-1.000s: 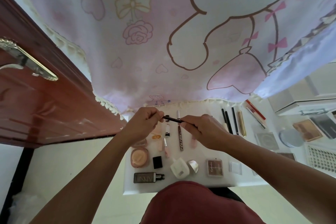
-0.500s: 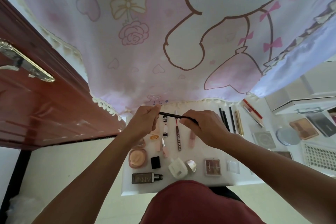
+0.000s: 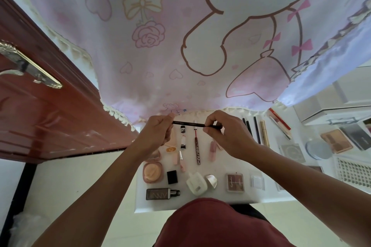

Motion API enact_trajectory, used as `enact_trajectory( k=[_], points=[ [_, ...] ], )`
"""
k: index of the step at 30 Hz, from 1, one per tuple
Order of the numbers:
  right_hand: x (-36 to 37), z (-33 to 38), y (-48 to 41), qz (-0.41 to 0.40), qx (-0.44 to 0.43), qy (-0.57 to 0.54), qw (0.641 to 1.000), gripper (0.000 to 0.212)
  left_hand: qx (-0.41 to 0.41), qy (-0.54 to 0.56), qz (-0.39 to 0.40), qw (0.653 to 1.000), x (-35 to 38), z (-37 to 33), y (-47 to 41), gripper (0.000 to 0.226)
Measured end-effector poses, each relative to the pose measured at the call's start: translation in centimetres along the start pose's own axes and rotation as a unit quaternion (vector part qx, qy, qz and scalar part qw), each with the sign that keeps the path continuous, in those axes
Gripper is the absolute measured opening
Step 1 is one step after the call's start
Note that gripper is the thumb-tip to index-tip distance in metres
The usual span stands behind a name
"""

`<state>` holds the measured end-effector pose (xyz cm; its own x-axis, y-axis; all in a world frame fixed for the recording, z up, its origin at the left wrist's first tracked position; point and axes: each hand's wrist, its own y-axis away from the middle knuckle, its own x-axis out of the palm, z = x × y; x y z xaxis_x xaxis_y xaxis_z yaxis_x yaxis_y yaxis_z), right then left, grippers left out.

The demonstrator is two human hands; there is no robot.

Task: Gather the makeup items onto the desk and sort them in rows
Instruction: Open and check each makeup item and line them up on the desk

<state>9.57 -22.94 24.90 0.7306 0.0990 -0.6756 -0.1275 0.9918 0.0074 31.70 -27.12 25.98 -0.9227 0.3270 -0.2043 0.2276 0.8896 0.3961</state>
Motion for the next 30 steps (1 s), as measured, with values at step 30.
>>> enact_trajectory(
  k=[30],
  points=[
    [-1.2,-2.5,0.0,0.05,0.243,-0.333,0.91,0.008,-0.03,-0.029,0.105,0.994,1.3,2.5,0.1,0.009]
  ],
)
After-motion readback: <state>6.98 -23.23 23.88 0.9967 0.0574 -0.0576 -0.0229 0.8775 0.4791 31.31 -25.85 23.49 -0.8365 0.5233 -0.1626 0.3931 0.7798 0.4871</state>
